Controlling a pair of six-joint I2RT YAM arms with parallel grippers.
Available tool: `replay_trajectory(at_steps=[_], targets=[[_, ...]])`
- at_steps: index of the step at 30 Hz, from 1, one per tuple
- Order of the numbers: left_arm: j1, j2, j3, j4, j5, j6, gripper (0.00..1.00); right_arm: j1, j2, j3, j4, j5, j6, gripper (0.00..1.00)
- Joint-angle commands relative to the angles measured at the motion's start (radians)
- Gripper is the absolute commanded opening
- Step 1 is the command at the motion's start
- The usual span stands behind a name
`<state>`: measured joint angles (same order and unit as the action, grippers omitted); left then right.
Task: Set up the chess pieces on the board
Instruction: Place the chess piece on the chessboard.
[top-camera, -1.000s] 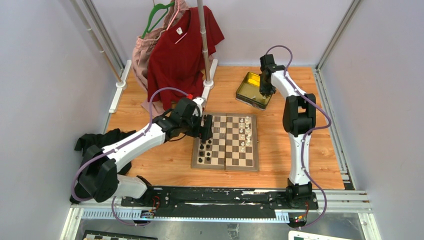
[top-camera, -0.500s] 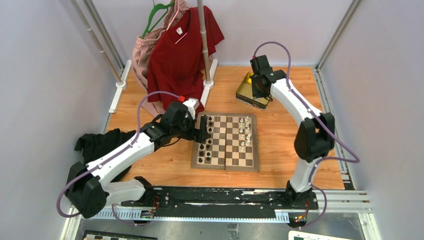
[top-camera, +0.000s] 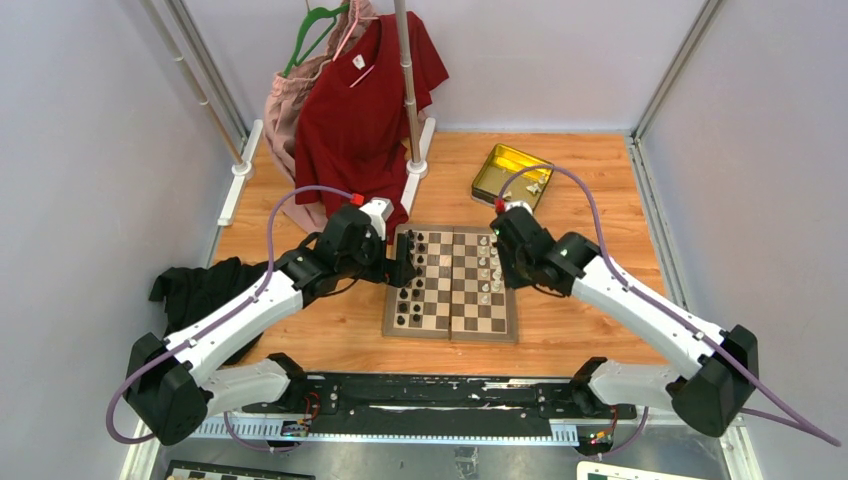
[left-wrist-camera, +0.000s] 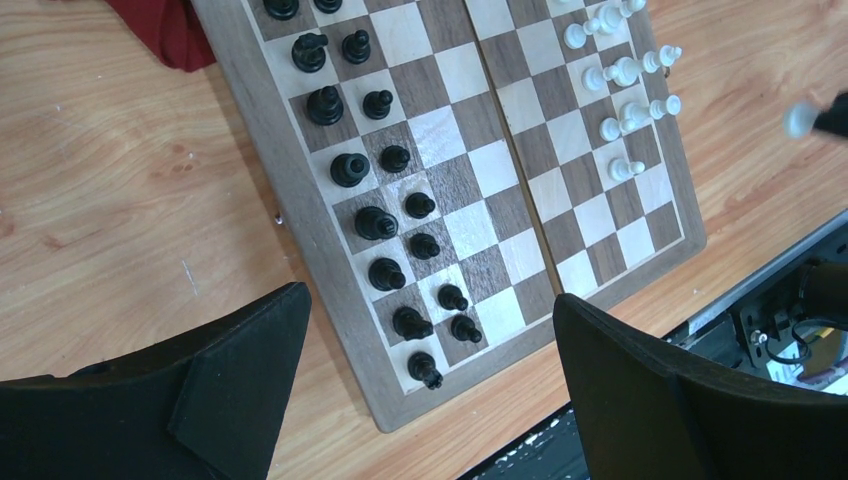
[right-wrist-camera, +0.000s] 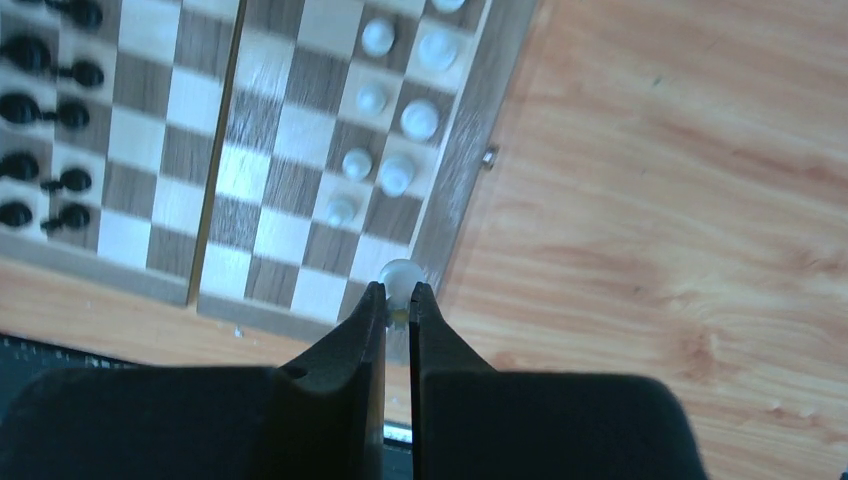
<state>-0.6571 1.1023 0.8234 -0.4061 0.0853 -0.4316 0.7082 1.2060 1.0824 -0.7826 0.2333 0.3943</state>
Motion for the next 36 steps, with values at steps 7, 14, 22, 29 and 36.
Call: replay_trajectory(at_steps=[7,14,22,29,36], targets=[[-0.013,-0.042,-0.018,0.005,-0.029,-0.044,0.98,0.221,-0.052,-0.173,-0.058,0.035,0.2,0.0],[-0.023,-0.074,-0.043,0.004,-0.049,-0.067,0.98,0.258,-0.012,-0.206,-0.023,0.055,0.212,0.0],[-0.029,-0.092,-0.052,-0.001,-0.071,-0.073,0.97,0.258,-0.003,-0.274,0.071,0.053,0.202,0.0],[-0.034,-0.088,-0.053,0.006,-0.076,-0.078,0.97,0.258,0.027,-0.305,0.131,0.057,0.185,0.0],[-0.038,-0.08,-0.054,0.012,-0.079,-0.082,0.97,0.258,0.046,-0.313,0.144,0.057,0.18,0.0]])
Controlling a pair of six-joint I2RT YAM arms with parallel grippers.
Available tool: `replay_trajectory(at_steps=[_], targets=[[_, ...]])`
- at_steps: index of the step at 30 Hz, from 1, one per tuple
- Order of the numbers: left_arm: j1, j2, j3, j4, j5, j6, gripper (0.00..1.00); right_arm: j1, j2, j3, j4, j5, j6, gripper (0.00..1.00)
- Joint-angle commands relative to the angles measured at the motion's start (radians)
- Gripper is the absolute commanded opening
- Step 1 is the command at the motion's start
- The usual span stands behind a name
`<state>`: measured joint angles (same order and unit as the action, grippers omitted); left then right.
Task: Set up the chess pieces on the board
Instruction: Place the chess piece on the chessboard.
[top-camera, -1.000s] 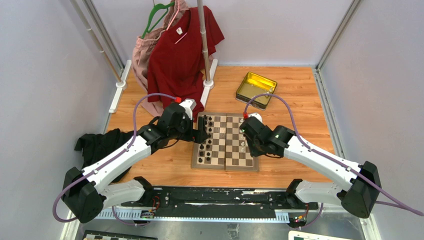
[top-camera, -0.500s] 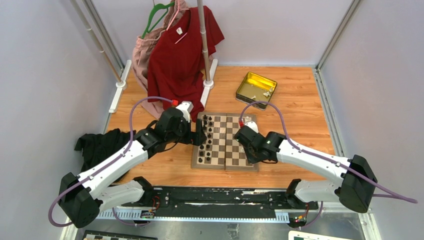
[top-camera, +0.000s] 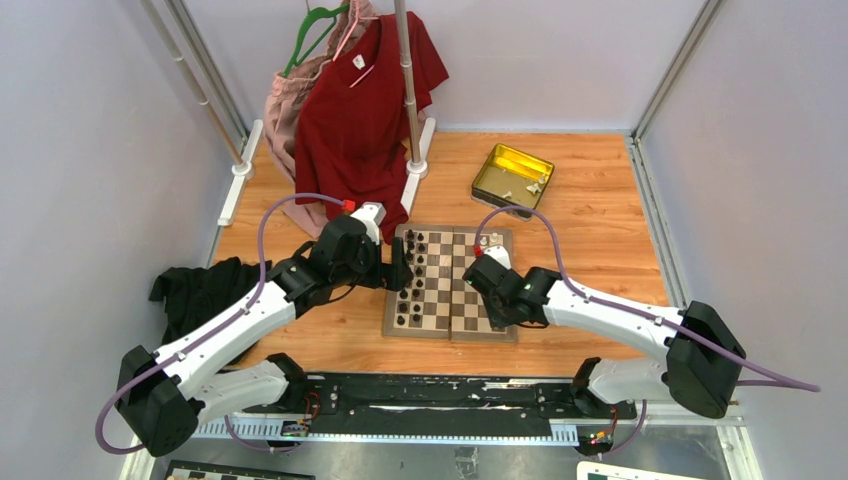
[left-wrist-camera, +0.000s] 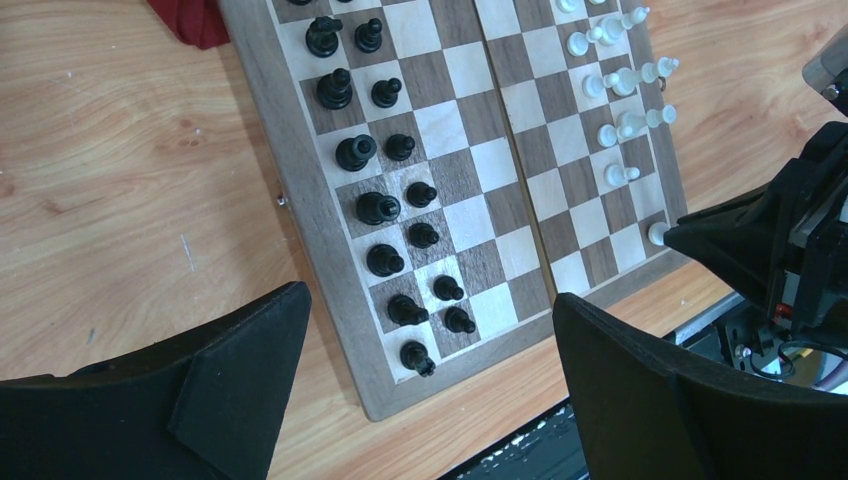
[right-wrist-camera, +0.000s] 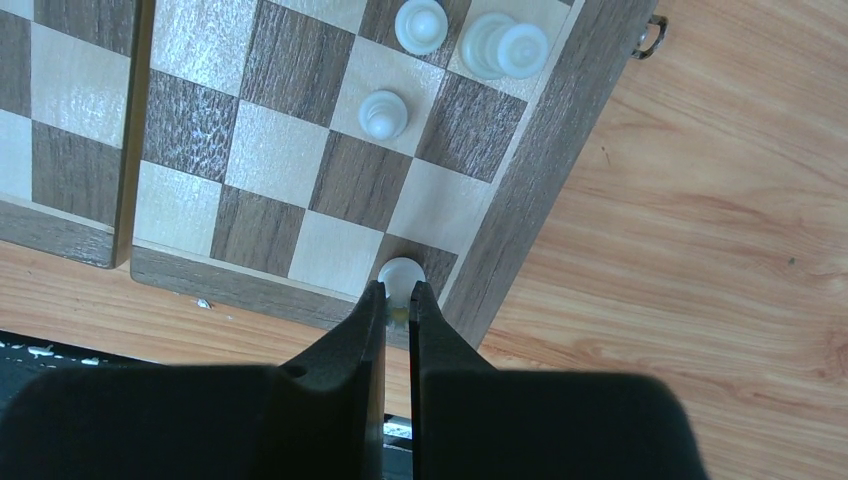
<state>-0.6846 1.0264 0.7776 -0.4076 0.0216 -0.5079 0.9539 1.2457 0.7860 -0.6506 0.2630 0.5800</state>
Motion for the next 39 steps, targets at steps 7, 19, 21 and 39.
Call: replay_trajectory(at_steps=[7,19,21,39], targets=[[-0.013,0.005,-0.009,0.021,-0.014,-0.009,0.97,0.013,0.001,-0.029,0.009,0.02,0.005,0.01],[-0.016,0.014,-0.011,0.029,-0.009,-0.01,0.97,0.013,-0.014,-0.03,-0.005,0.008,0.013,0.23],[-0.017,0.015,-0.009,0.03,-0.008,-0.009,0.97,0.013,-0.022,-0.017,-0.012,0.004,0.006,0.3],[-0.018,0.061,0.069,0.008,-0.01,0.023,0.98,-0.097,0.045,0.412,-0.096,0.11,-0.202,0.36]])
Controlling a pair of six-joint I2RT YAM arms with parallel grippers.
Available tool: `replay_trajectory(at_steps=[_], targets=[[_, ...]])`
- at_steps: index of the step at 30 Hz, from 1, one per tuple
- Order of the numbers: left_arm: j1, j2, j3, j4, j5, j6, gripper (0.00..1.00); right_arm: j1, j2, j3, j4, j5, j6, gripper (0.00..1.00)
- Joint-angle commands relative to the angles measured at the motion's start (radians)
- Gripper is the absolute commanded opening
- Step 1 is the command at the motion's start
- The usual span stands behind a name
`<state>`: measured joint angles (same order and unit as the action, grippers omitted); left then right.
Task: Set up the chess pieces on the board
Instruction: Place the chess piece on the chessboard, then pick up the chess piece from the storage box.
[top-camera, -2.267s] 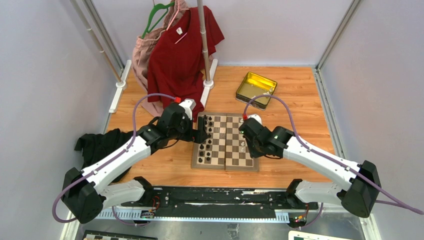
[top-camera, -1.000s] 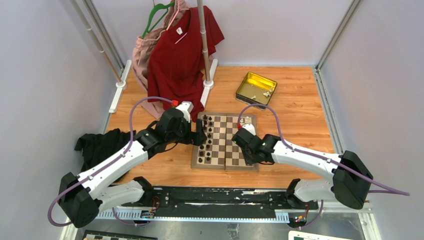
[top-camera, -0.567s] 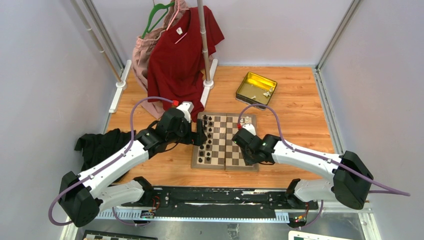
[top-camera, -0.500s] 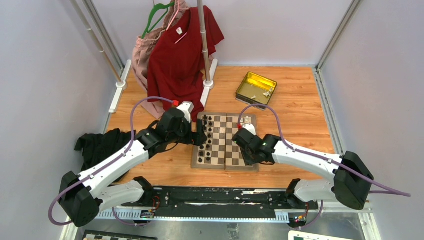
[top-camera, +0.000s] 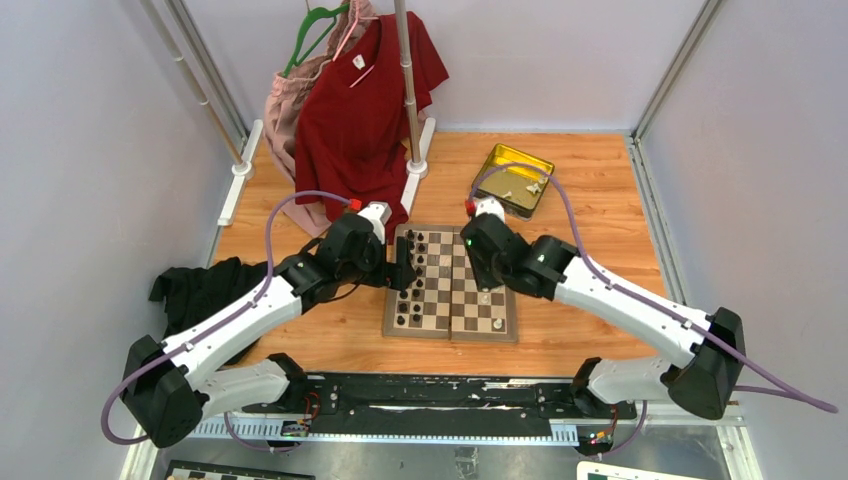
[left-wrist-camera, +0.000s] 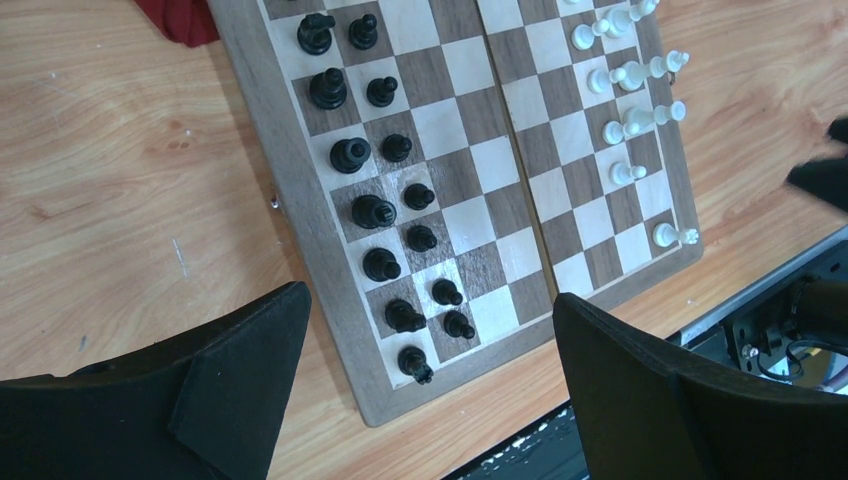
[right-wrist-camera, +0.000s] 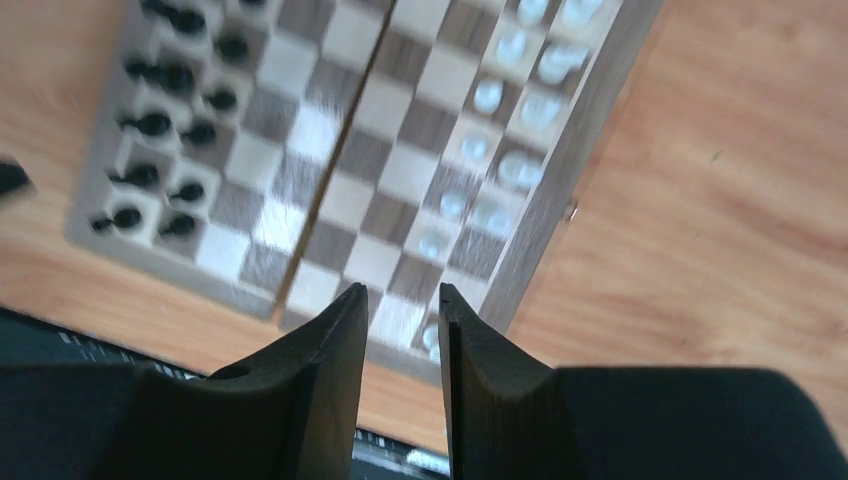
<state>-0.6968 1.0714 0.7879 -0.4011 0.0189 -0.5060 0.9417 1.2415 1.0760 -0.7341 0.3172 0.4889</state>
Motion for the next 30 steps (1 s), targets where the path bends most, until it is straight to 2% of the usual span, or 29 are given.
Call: replay_trajectory(at_steps=[1,6,15,22,30], targets=[[-0.006,0.022,0.069,-0.002,-0.01,0.027,0.98,-0.13,0.08,0.156,-0.002,0.045,-0.139,0.36],[-0.006,0.064,0.114,-0.021,-0.017,0.052,0.98,-0.366,0.322,0.385,0.048,-0.03,-0.239,0.36],[-0.006,0.211,0.216,-0.033,-0.016,0.109,0.98,-0.587,0.819,0.894,0.022,-0.017,-0.362,0.35],[-0.004,0.325,0.249,-0.018,0.012,0.125,0.98,-0.678,1.025,1.03,0.021,0.014,-0.439,0.35],[0.003,0.388,0.28,-0.005,0.046,0.14,0.98,-0.721,1.087,1.019,0.031,0.066,-0.532,0.36]])
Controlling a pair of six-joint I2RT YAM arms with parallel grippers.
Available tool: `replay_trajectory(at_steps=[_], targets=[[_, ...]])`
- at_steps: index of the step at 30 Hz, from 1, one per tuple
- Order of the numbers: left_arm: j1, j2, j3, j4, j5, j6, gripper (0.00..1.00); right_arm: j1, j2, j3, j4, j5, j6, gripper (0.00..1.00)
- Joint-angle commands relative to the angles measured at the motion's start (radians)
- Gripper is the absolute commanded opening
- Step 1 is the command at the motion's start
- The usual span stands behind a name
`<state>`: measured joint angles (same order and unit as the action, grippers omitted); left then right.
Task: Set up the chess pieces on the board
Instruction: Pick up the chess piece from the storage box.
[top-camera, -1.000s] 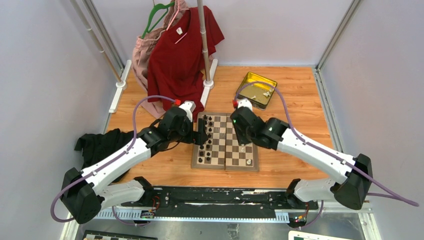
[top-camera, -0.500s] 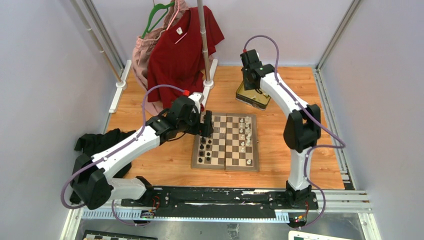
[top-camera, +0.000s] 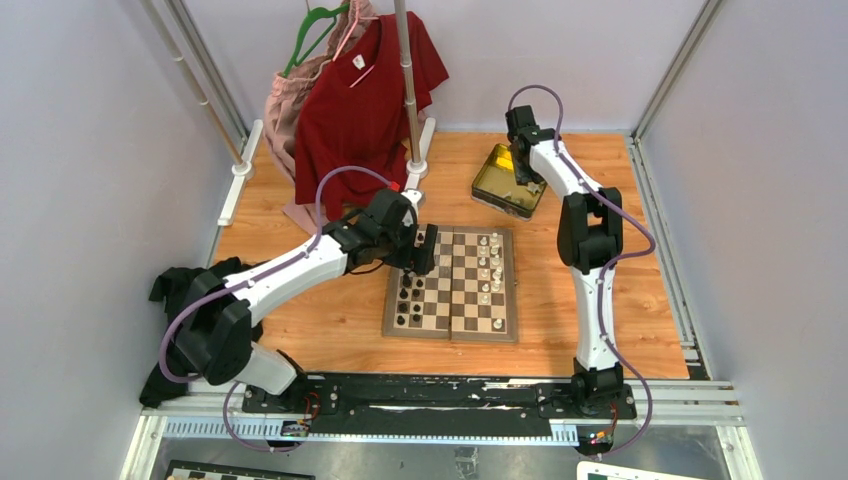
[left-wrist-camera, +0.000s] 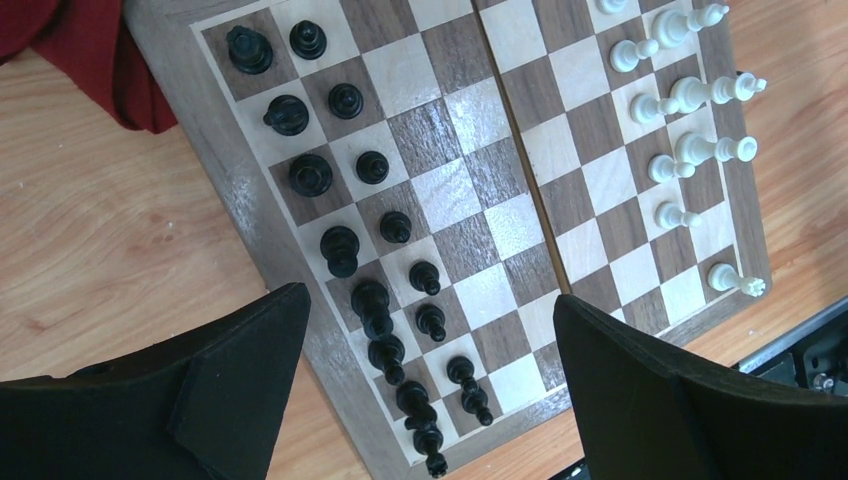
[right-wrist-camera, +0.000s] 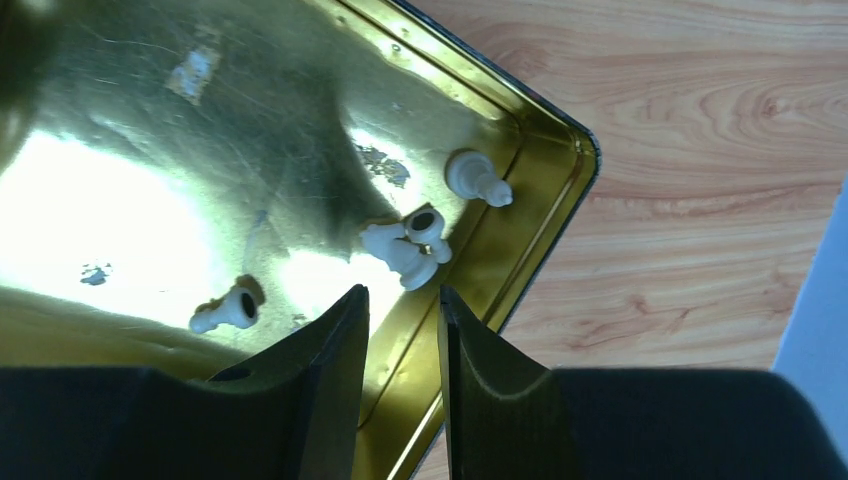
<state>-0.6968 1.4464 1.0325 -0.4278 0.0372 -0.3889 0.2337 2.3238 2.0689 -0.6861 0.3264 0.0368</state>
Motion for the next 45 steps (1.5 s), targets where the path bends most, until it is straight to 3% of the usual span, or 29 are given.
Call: replay_trajectory(at_steps=[1,16,31,34,38,45], targets=[[0.003,0.019,0.035,0.026,0.033,0.023,0.98,-0.015,0.005,0.021,-0.011,0.068,-0.09,0.36],[0.006,0.056,0.025,0.05,0.078,0.029,0.98,-0.029,0.038,-0.03,0.019,0.052,-0.13,0.37],[0.026,0.057,0.012,0.053,0.086,0.028,0.98,-0.028,0.116,0.02,0.01,0.033,-0.143,0.37],[0.032,0.054,0.006,0.051,0.086,0.031,0.98,-0.028,0.123,0.025,0.008,0.025,-0.142,0.32],[0.038,0.047,-0.001,0.05,0.087,0.033,0.98,-0.027,0.115,0.012,0.005,0.014,-0.135,0.15],[0.045,0.035,-0.007,0.049,0.09,0.039,0.98,-0.021,0.075,-0.024,0.01,0.013,-0.13,0.0]])
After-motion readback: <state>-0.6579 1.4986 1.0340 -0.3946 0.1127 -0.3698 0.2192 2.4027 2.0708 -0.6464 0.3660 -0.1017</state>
